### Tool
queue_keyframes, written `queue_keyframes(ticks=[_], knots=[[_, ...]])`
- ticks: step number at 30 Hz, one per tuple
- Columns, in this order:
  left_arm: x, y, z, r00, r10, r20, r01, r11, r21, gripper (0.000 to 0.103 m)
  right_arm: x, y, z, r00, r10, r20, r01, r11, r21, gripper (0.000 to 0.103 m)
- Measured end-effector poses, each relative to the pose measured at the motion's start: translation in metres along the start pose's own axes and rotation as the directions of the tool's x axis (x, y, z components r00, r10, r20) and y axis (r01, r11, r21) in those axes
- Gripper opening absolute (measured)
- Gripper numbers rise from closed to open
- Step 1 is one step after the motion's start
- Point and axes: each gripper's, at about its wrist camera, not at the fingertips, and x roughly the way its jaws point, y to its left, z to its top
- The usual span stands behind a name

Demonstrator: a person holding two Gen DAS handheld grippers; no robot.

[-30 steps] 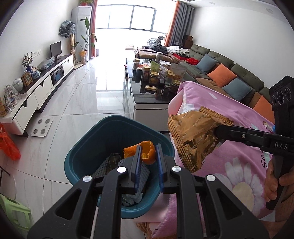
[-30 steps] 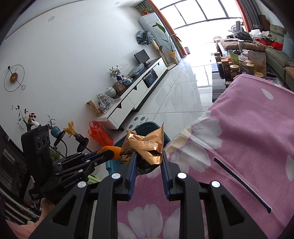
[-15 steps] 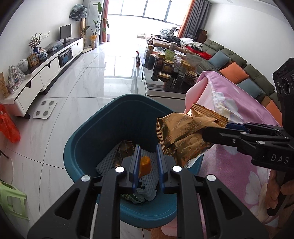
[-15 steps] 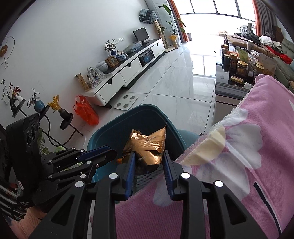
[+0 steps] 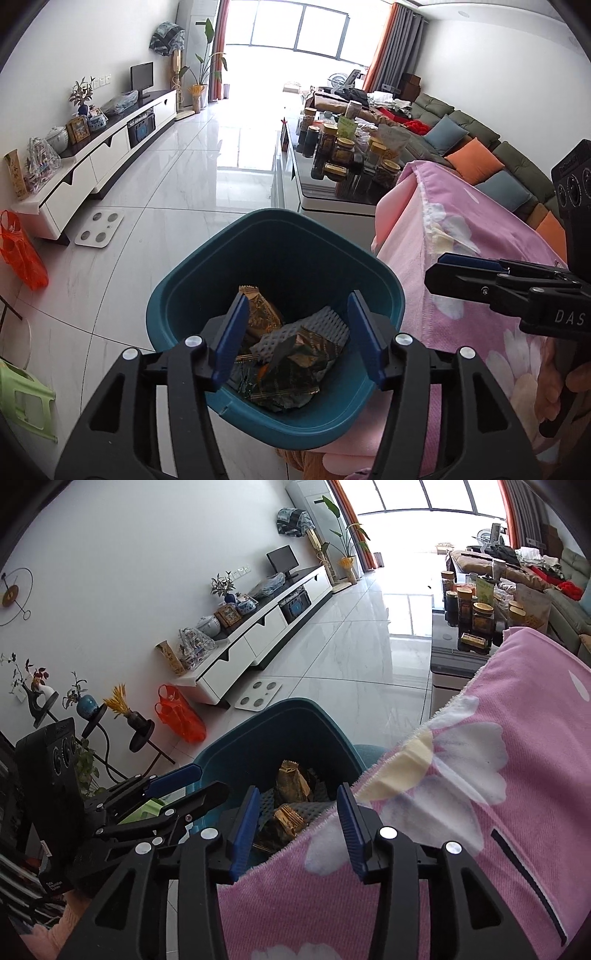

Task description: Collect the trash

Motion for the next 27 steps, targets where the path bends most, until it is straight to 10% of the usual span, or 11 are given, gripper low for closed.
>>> queue_keyframes(ticks=[12, 27], knots=[[-0.072, -0.062, -0.015, 0.979, -0.051, 0.196, 0.032, 0.995, 0.097, 0.098, -0.107, -0.026, -0.046, 0.951, -0.160, 0.263, 0.162, 0.987, 0.014, 0.086], [-0.110, -0.183, -0.051, 0.921, -0.156, 0.358, 0.076, 0.971, 0.226, 0.098, -0.203, -0.067, -0.142, 0.708, -0.526, 0.471, 0.497, 0.845, 0.197, 0.096]])
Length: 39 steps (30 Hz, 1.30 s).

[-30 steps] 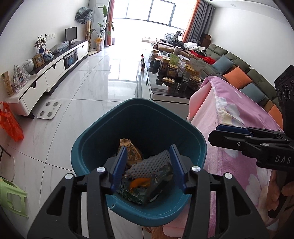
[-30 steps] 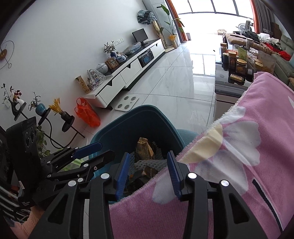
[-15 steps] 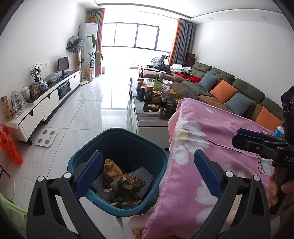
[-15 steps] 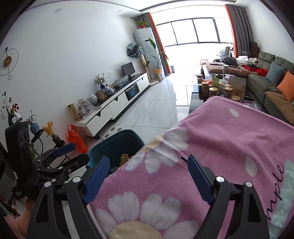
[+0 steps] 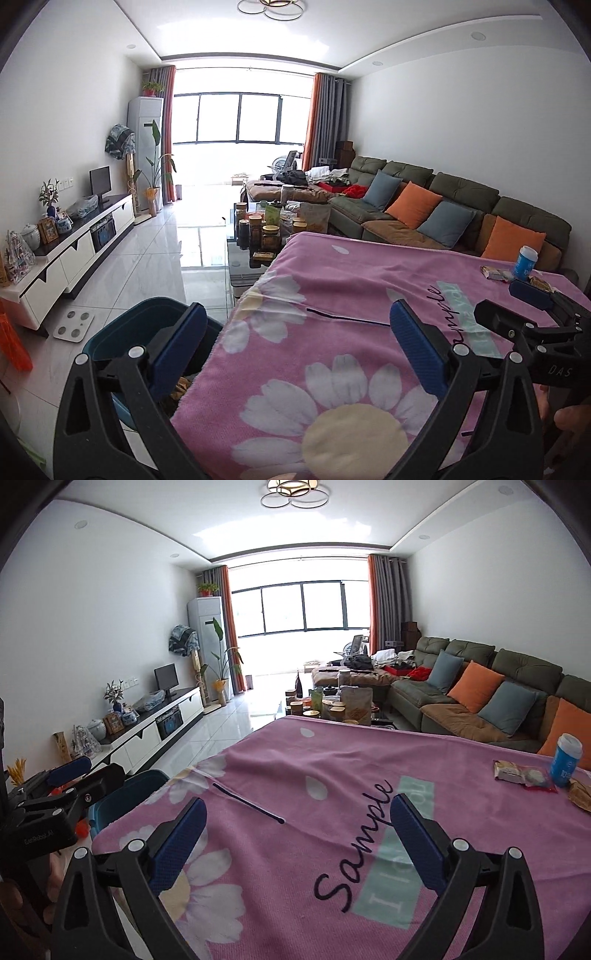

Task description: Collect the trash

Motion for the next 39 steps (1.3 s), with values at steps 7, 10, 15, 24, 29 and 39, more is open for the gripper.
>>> queue_keyframes(ticks=[7, 10, 15, 24, 29, 39], knots=[[-0.004, -0.022, 0.004, 0.998, -0.015, 0.057, 0.016, 1.000, -0.014, 0.098, -0.023, -0.023, -0.007, 0.993, -0.097, 0.074, 0.096, 0.995, 0.019, 0.096], [-0.008, -0.029, 0.004, 0.996, -0.011, 0.085, 0.011, 1.000, 0.004, 0.098, -0.031, -0.027, -0.011, 0.989, -0.119, 0.093, 0.117, 0.993, 0.020, 0.096], [-0.013, -0.038, 0.003, 0.994, -0.020, 0.108, 0.017, 1.000, 0.026, 0.098, -0.036, -0.032, -0.015, 0.986, -0.139, 0.095, 0.137, 0.990, 0.026, 0.096], [-0.013, -0.049, 0.000, 0.992, -0.021, 0.128, 0.014, 0.998, 0.054, 0.098, -0.045, -0.036, -0.017, 0.981, -0.158, 0.113, 0.155, 0.987, 0.036, 0.096], [-0.015, -0.053, -0.003, 0.990, -0.022, 0.138, 0.013, 0.998, 0.067, 0.098, -0.048, -0.038, -0.018, 0.979, -0.166, 0.117, 0.162, 0.986, 0.043, 0.096], [-0.016, -0.059, -0.007, 0.988, -0.024, 0.151, 0.010, 0.996, 0.088, 0.098, -0.052, -0.040, -0.018, 0.976, -0.184, 0.118, 0.180, 0.982, 0.051, 0.096]])
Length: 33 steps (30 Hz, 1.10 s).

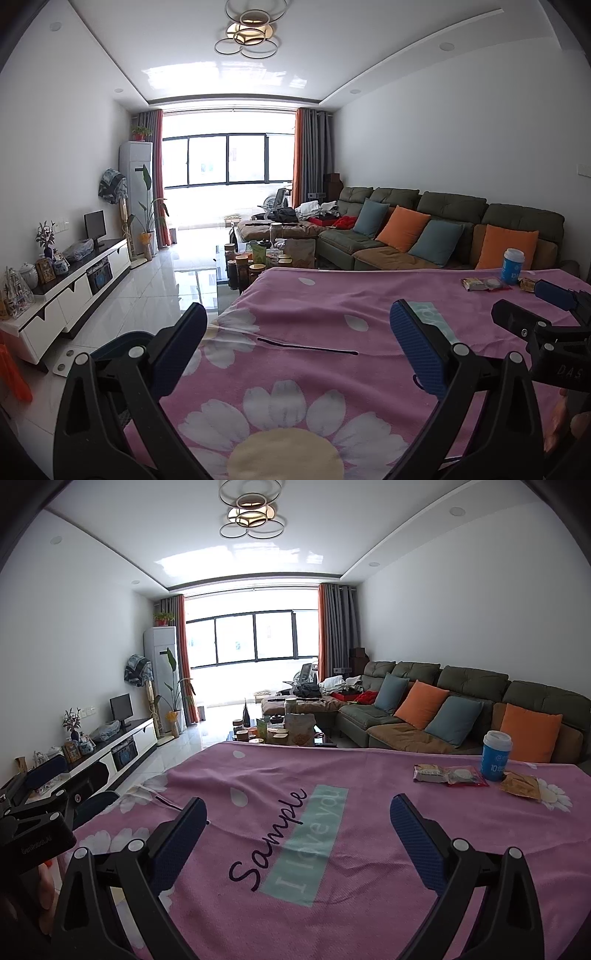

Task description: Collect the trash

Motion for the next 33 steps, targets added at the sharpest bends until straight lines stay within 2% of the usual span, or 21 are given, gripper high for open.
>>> queue_keyframes(ticks=[33], knots=[[-0.0019, -0.0011, -0.0011, 1.000, 0.007, 0.004, -0.007, 1.000, 0.000, 0.098, -0.0023, 0.0016, 0.0044, 1.000, -0.001, 0.012, 0.001, 1.000, 0.005, 0.096]])
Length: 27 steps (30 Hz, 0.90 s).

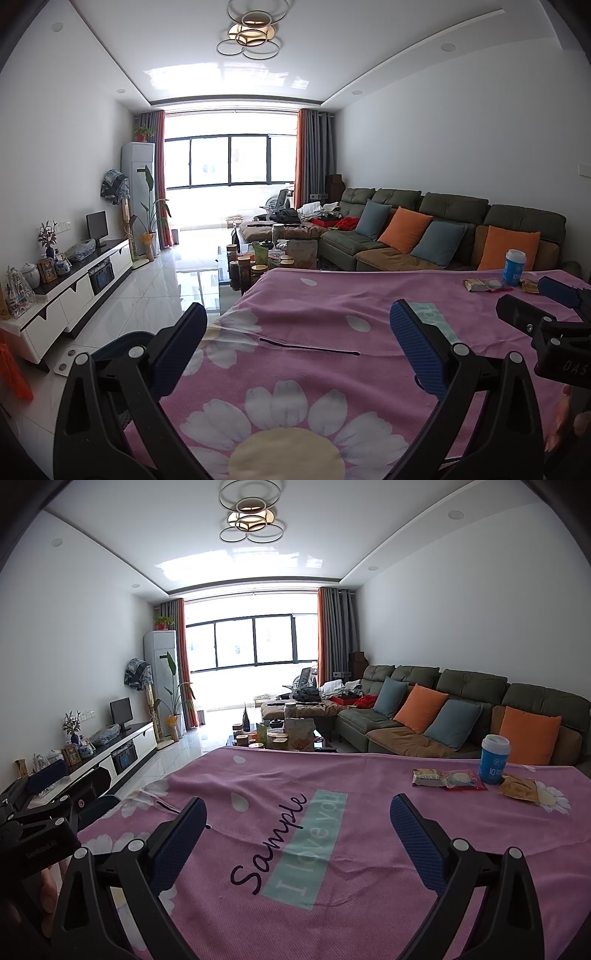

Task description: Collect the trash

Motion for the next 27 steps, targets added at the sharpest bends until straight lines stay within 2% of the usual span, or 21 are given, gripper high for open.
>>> queue_keyframes(ticks=[27], knots=[[0.0026, 0.0017, 0.0014, 1.000, -0.003, -0.003, 0.003, 1.000, 0.002, 0.098, -0.0024, 0.0008, -0.0007, 1.000, -0.004, 0.001, 0.004, 1.000, 0.002, 0.096]])
